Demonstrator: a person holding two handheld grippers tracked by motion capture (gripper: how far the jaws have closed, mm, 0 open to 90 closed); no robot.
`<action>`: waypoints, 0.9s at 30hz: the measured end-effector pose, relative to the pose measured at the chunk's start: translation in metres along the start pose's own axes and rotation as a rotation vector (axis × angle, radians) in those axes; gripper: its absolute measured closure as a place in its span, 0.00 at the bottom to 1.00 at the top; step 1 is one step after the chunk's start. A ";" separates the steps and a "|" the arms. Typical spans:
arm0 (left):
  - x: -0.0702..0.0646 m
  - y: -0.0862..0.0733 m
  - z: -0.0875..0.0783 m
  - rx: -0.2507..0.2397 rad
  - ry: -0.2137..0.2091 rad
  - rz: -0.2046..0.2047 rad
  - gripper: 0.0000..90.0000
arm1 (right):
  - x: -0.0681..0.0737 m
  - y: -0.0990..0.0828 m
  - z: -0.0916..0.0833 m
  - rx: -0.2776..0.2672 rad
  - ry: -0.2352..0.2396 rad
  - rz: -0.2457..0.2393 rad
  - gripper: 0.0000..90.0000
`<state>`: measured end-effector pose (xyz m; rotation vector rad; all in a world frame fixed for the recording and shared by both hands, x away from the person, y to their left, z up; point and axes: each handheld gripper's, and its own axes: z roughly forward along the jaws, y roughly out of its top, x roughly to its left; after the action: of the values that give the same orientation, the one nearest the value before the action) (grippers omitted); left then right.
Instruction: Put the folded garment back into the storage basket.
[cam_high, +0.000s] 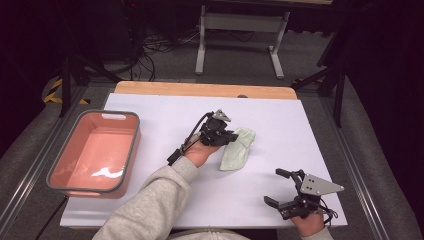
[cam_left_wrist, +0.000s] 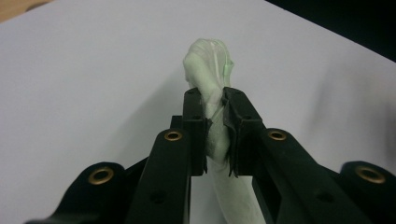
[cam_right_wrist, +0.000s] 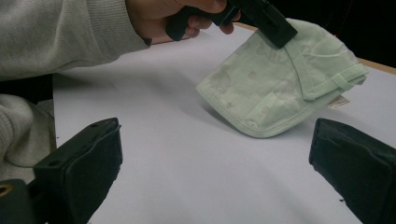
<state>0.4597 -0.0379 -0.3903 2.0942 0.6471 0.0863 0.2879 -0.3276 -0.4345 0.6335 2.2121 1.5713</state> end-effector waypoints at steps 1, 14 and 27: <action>-0.001 0.001 -0.003 -0.005 0.000 0.004 0.89 | 0.000 0.000 0.000 0.000 0.000 0.001 0.03; -0.011 0.011 -0.031 -0.070 -0.024 0.032 0.89 | 0.000 0.000 0.000 -0.005 0.004 0.004 0.03; -0.018 0.017 -0.062 -0.124 -0.035 0.051 0.89 | -0.001 0.000 0.000 -0.007 0.004 0.004 0.03</action>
<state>0.4327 -0.0079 -0.3374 1.9886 0.5537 0.1147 0.2883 -0.3281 -0.4348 0.6337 2.2087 1.5826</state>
